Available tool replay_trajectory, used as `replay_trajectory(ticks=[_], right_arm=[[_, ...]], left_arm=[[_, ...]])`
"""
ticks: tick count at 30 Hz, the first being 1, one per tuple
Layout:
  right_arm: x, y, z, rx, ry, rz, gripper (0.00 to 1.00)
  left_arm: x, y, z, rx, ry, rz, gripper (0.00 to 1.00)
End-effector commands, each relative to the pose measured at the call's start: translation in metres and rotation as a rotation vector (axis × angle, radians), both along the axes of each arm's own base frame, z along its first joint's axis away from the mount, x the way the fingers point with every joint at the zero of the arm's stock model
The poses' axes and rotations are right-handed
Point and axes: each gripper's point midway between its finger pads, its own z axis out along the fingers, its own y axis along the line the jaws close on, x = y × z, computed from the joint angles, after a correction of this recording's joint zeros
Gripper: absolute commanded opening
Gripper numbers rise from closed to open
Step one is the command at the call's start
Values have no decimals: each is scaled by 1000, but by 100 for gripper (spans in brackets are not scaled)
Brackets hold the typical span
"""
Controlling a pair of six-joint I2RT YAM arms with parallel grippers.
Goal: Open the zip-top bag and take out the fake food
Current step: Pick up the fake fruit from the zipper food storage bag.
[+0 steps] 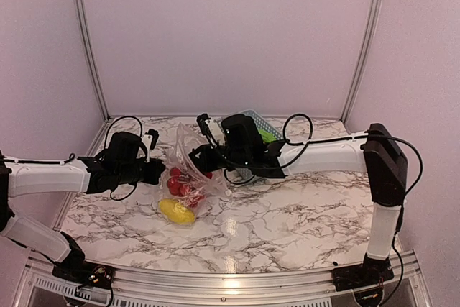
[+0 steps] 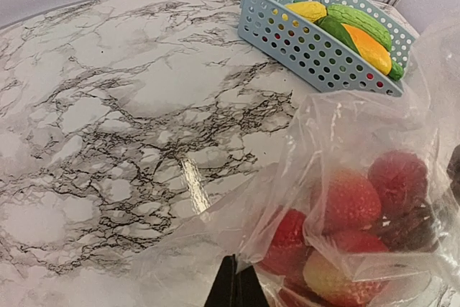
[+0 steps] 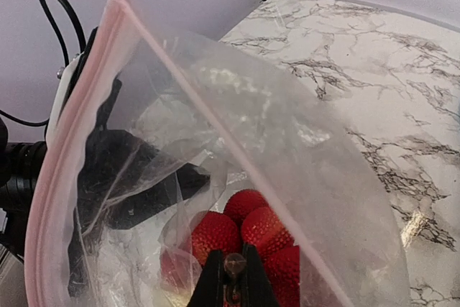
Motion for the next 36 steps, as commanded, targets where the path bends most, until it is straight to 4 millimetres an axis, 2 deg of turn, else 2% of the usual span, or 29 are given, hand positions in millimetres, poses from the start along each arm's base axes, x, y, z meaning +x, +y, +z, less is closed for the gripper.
replay_trajectory(ticks=[1, 5, 10, 16, 25, 32, 36], right_arm=[[-29, 22, 28, 28, -83, 122, 0], [-36, 27, 35, 31, -108, 151, 0], [-38, 25, 50, 34, -156, 171, 0], [-41, 16, 66, 40, -208, 168, 0], [-34, 3, 92, 88, -220, 113, 0], [-18, -4, 92, 100, -165, 70, 0], [-18, 4, 99, 126, -148, 96, 0]], left_arm=[[2, 2, 20, -21, -34, 8, 0], [2, 0, 26, -24, -50, -8, 0], [1, 4, 21, 0, -43, 4, 0], [1, 13, 13, 32, -36, 29, 0], [-1, 17, 4, 39, -23, 32, 0], [-6, 14, 19, 6, -80, -7, 0], [-8, 6, 38, -29, -133, -56, 0]])
